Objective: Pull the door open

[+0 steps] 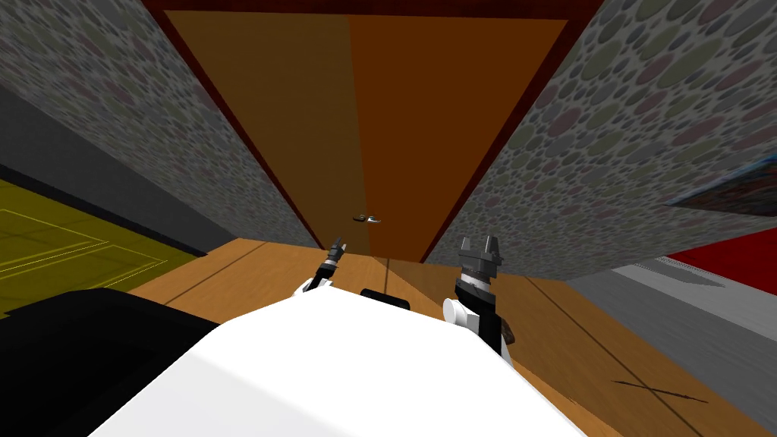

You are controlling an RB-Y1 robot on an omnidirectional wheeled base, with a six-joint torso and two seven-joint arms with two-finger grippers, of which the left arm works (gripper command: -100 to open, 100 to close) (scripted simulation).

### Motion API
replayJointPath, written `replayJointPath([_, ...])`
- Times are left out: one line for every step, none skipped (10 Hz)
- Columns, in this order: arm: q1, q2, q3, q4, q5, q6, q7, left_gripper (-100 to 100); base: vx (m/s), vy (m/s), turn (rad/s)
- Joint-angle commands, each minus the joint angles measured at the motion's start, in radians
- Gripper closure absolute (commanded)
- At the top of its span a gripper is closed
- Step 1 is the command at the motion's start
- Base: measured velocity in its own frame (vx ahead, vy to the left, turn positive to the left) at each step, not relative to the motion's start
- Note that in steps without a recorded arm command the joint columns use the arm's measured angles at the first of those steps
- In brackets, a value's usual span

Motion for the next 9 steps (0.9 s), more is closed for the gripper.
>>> replayJointPath([-0.010, 0.008, 0.003, 0.038, 0.003, -0.010, 0.008, -100, 0.096, 0.016, -0.048])
replayJointPath([-0.015, 0.012, 0.004, 0.059, 0.005, -0.016, 0.011, -100, 0.084, 0.017, -0.060])
replayJointPath([-0.019, 0.016, 0.006, 0.079, 0.007, -0.021, 0.015, -100, 0.090, 0.014, -0.066])
replayJointPath([-0.024, 0.019, 0.007, 0.100, 0.009, -0.027, 0.019, -100, 0.105, 0.009, -0.055])
replayJointPath([-0.029, 0.023, 0.008, 0.120, 0.010, -0.032, 0.022, -100, 0.103, 0.013, -0.052])
replayJointPath([-0.039, 0.030, 0.011, 0.160, 0.014, -0.043, 0.029, -100, 0.122, 0.038, -0.081])
replayJointPath([-0.039, 0.030, 0.011, 0.160, 0.014, -0.043, 0.029, -100, 0.096, 0.032, -0.047])
replayJointPath([-0.043, 0.034, 0.012, 0.177, 0.015, -0.047, 0.033, -100, 0.068, 0.016, -0.035])
replayJointPath([-0.047, 0.037, 0.014, 0.195, 0.017, -0.052, 0.036, -100, 0.067, 0.011, -0.046])
